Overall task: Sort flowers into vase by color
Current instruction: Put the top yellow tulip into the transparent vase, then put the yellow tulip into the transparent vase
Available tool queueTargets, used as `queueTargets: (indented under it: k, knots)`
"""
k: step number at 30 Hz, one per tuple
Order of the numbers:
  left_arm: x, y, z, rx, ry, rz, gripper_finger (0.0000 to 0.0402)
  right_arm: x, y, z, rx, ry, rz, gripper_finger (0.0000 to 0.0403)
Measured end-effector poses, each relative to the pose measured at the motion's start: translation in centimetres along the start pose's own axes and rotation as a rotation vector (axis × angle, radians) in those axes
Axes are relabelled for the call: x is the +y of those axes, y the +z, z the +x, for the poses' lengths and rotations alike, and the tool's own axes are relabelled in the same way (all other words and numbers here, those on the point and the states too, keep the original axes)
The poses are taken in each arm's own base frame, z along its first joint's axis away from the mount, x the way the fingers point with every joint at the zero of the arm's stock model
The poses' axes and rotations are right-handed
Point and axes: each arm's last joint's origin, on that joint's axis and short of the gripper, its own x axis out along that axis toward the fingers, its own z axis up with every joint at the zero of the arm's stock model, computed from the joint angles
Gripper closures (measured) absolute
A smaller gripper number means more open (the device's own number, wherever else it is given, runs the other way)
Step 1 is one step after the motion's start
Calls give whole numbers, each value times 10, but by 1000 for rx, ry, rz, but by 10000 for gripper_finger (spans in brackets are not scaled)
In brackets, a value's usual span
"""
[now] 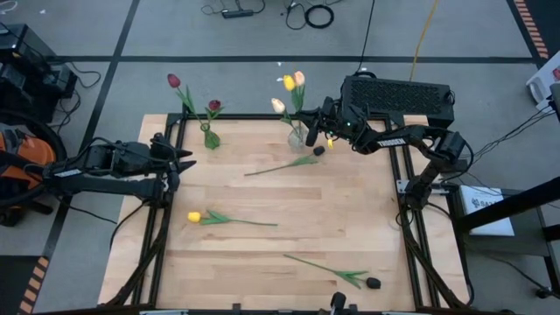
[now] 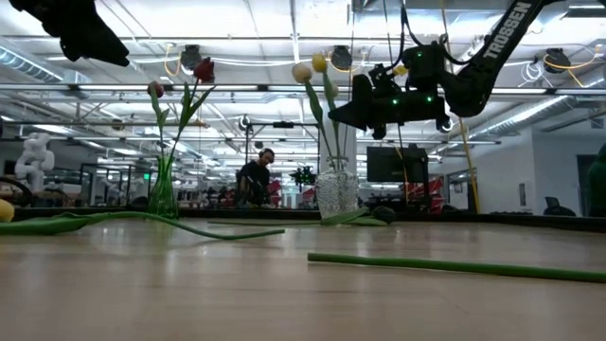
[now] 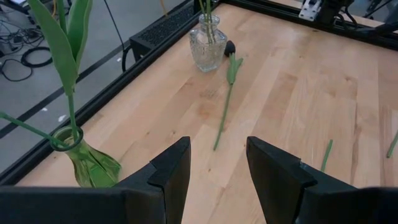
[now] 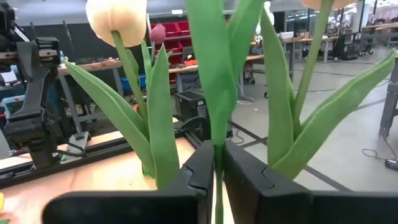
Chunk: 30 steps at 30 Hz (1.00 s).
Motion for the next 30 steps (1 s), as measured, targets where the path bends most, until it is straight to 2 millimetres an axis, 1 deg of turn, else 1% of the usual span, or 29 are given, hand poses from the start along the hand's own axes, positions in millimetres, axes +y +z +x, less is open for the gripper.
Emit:
queueTargets:
  k: [13, 18, 22, 25, 27, 30]
  knots:
    - [0, 0, 0, 0, 0, 1, 237, 0, 3, -1, -4, 0, 0, 342]
    - [0, 0, 0, 0, 0, 1, 237, 3, 17, -5, -44, 5, -8, 339]
    - [0, 0, 0, 0, 0, 1, 237, 7, 34, -14, -46, 4, 32, 339]
    - [0, 0, 0, 0, 0, 1, 237, 11, 45, -25, 24, -7, 56, 339]
    - [0, 0, 0, 0, 0, 1, 237, 14, 51, -34, 111, -30, 88, 341]
    - [0, 0, 0, 0, 0, 1, 237, 22, 65, -50, 266, -124, 171, 351]
